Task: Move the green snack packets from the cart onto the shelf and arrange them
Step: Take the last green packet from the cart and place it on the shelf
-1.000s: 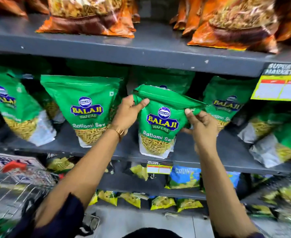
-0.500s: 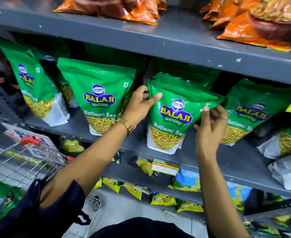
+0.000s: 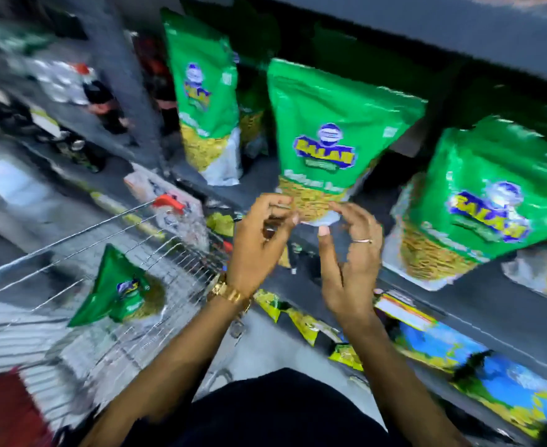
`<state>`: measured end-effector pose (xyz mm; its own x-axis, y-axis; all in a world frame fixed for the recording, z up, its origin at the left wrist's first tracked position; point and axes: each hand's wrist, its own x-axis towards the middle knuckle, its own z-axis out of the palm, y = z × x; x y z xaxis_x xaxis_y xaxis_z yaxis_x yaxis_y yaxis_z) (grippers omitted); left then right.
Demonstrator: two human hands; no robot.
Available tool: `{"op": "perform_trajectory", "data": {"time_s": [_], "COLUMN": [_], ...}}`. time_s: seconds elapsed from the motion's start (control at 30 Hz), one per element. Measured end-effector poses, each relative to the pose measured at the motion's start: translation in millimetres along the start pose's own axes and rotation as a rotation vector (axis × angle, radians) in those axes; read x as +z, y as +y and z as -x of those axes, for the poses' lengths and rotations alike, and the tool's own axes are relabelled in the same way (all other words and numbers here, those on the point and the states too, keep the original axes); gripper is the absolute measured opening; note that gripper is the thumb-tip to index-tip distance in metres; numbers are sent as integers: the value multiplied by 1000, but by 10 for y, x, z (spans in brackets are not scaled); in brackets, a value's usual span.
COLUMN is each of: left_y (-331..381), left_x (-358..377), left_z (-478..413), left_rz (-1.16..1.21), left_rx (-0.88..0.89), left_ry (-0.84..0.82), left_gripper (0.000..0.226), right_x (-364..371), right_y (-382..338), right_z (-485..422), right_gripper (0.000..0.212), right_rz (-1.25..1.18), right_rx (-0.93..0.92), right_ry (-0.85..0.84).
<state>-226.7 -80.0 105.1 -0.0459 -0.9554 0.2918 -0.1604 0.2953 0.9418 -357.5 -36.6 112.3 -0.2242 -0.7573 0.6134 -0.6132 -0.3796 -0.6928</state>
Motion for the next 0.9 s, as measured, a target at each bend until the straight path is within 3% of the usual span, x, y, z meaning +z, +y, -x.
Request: {"op": "perform_trajectory", "data": {"time_s": [0.17,0.37,0.47,0.57,0.7,0.77,0.9], "left_y": [-531,-1085,-1391,-1593,-1935,-2137,-2514], "left_x": [-1007,-1992,-2297,-2476,-2558,-2557,-2502], "left_z": [406,1085,1369,1573,1669,1659,1571], "left_rz": [-75,-118,-161,-154,-133,-68,-128], "left_rx": [-176,-459,-714,-1015,-1187,-1214,-1184], "left_ry": [250,479,506,443,336,339,353], "left_gripper": [16,10,15,49,96,105,103], "right_x": [823,1931,2522,3109,3679,3897,4192], "right_y": [-134,-126,-49,-4,-44,-3,21], "right_z": [206,623,747,797,805,778,711], "right_gripper": [21,21,23,27,30,24,35], "right_rz": [-115,-220,-199,-83,83,143,290], "right_rx": [-50,113,209,343,540,560,446], "right_ry": [-491,-987,-1167,-1327,-1405,-1431,-1562]}}
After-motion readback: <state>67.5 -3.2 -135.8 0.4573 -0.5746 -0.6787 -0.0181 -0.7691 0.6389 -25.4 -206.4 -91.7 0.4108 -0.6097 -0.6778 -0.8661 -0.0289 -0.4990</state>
